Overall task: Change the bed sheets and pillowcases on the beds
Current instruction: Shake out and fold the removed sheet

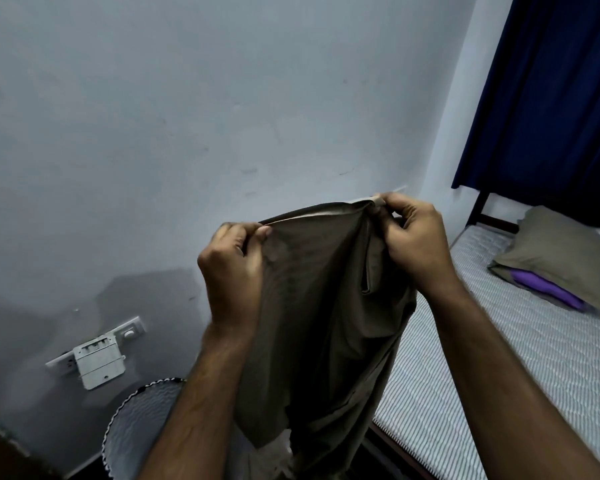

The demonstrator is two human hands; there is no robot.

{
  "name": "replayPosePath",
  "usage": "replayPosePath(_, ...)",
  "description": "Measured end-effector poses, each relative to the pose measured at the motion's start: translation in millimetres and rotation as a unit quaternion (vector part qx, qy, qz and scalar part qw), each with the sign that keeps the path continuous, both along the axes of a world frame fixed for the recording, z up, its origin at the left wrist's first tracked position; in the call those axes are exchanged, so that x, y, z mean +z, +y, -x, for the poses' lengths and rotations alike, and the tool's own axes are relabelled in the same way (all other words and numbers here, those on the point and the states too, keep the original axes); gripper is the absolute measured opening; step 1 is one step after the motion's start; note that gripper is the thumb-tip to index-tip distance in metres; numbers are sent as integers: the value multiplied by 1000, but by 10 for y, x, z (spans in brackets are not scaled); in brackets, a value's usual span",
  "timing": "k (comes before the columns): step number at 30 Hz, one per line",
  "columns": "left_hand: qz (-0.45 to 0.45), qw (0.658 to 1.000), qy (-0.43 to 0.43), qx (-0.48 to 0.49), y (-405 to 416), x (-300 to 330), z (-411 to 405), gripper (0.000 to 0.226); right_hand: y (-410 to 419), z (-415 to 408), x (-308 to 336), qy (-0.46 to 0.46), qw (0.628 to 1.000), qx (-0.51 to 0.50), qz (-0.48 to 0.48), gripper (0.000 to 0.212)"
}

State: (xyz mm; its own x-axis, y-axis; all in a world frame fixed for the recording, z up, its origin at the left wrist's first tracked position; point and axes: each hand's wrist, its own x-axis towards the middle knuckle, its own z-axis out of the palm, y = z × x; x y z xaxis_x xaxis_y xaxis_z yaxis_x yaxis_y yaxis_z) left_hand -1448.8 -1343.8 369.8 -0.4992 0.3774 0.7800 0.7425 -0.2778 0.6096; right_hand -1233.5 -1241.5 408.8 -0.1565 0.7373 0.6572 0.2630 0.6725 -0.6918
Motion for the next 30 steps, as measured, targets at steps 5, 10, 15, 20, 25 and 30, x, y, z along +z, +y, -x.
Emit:
replayPosePath(5, 46, 998, -8, 34, 32, -53, 30, 6, -38, 44, -6, -23, 1000, -9, -13, 18)
replayPosePath(10, 120, 989, 38, 80, 46, -92, 44, 22, -50, 71, -30, -14, 1000, 6, 10, 21)
replayPosePath(15, 161, 985, 63, 5, 44, -114, 102, 16, 4, 45, -42, -1, 999, -21, 25, 25)
replayPosePath(20, 147, 979, 104, -97, -13, -184, -3, 13, 60, 36, -52, 30, 997, -59, 33, 28)
replayPosePath(25, 283, 949, 138, -10, 52, -371, 9, 15, 40, 63, -26, 55, 996, -59, 46, 22)
replayPosePath(30, 147, 978, -139, -54, 73, -383, 37, 23, 22, 93, -66, 39, 997, -43, 55, 30)
